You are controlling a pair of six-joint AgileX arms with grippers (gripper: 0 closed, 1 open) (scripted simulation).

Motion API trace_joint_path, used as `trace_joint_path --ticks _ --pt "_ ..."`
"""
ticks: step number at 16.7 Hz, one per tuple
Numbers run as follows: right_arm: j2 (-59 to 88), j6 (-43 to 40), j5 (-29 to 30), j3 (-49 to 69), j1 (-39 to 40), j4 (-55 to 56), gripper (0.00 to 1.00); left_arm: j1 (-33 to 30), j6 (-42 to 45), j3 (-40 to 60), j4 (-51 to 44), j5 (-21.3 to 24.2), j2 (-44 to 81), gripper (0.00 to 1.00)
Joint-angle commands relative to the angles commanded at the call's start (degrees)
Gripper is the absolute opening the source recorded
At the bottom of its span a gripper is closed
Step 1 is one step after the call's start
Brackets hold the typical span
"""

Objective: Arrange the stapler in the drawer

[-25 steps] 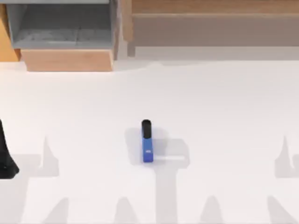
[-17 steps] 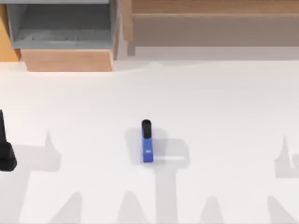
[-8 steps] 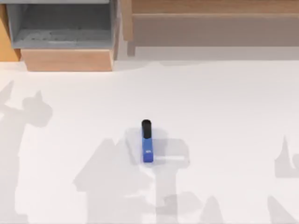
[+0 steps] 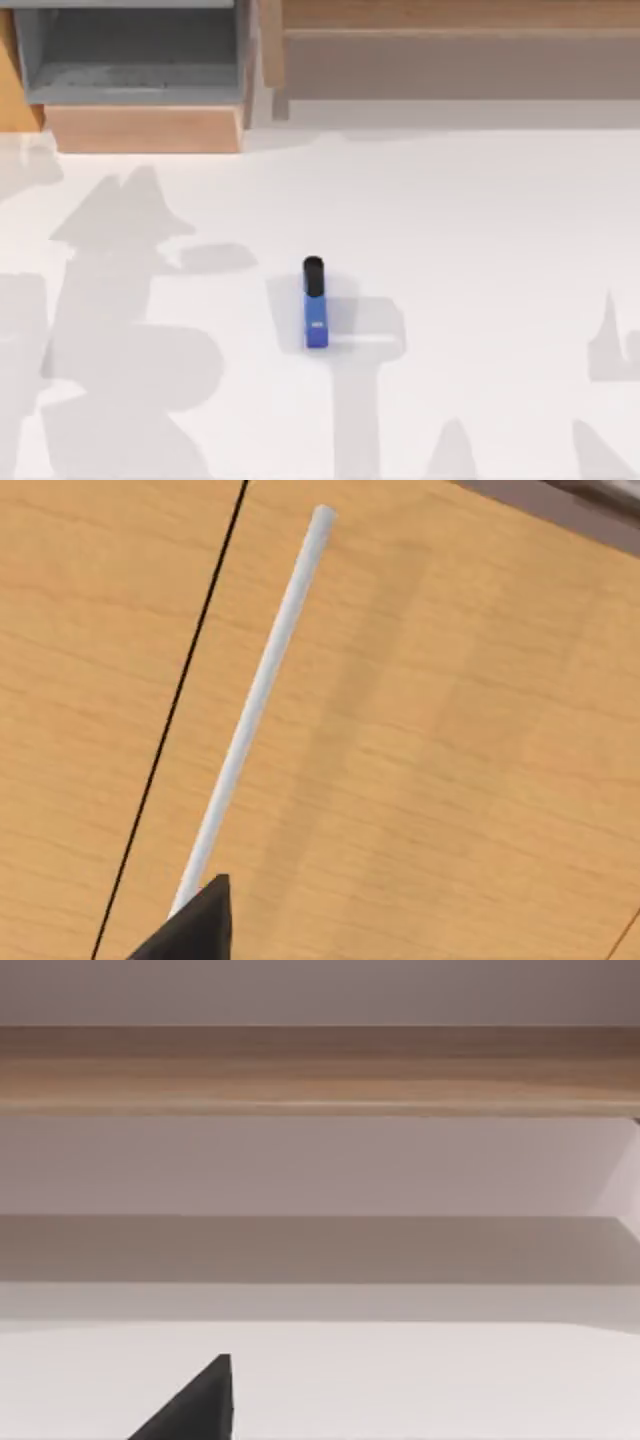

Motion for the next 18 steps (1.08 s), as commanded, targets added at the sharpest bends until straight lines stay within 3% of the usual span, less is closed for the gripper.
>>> trace_joint_path --ticks 8,18 --pt "0.0 0.0 0.0 0.0 0.0 0.0 1.0 4.49 18.58 14.24 14.59 4.5 27.22 1.0" --pt "0.0 0.0 0.0 0.0 0.0 0.0 1.0 4.23 19.79 16.86 14.62 4.25 29.82 1.0"
